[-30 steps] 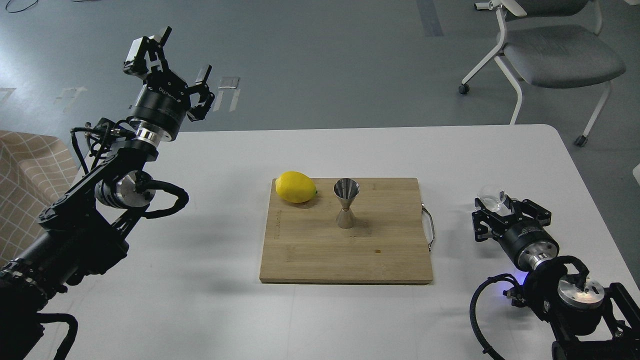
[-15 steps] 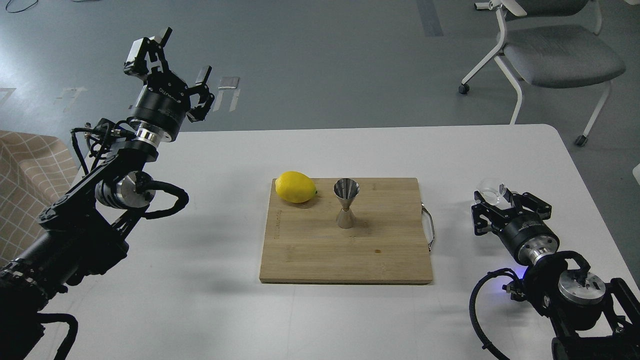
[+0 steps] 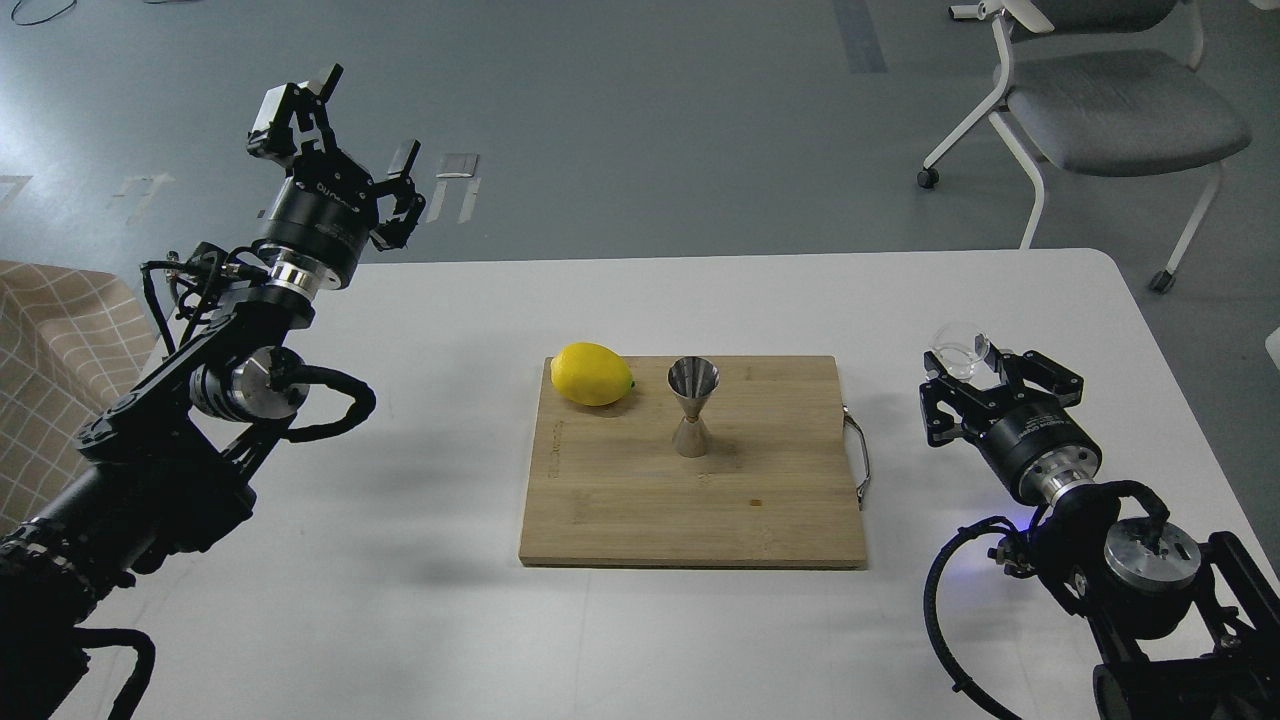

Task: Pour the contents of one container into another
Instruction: 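Lift the glass with the right gripper toward the jigger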

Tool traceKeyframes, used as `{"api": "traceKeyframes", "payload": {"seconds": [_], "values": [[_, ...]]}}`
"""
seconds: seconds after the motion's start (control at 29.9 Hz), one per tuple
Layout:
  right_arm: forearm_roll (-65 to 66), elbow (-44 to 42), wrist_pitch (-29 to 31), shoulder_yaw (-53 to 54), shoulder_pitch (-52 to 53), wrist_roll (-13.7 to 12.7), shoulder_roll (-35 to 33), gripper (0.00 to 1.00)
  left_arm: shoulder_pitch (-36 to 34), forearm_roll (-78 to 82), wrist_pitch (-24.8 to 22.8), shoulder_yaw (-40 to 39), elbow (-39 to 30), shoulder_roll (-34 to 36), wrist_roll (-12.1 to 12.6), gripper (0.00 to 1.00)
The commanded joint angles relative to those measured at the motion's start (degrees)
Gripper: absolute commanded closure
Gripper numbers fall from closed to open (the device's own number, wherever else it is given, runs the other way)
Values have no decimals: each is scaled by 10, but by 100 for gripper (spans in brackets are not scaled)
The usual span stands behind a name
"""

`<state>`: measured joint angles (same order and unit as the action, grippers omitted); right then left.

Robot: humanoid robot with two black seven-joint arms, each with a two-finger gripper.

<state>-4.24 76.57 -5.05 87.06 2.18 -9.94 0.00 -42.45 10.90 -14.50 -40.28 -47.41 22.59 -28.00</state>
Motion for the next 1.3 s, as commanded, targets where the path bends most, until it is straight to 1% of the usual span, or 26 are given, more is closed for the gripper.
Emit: {"api": "traceKeyframes", "payload": {"seconds": [0.0,0.33,0.5,0.67,0.8,1.27], "values": [[0,5,-11,-15,11,0,0,60,0,0,0,1,0,0,0,2],[4,30,-44,-65,49,1,0,60,1,0,0,1,1,0,0,2],[13,31,-46,-94,59,0,0,60,1,0,0,1,1,0,0,2],[17,38,-49,-100,71,0,0,60,1,0,0,1,7,0,0,2],[36,43,-52,-135,82,0,0,60,1,0,-1,1,9,-1,0,2],[39,68,-52,-164,91,0,0,60,1,0,-4,0,18,0,0,2]]}}
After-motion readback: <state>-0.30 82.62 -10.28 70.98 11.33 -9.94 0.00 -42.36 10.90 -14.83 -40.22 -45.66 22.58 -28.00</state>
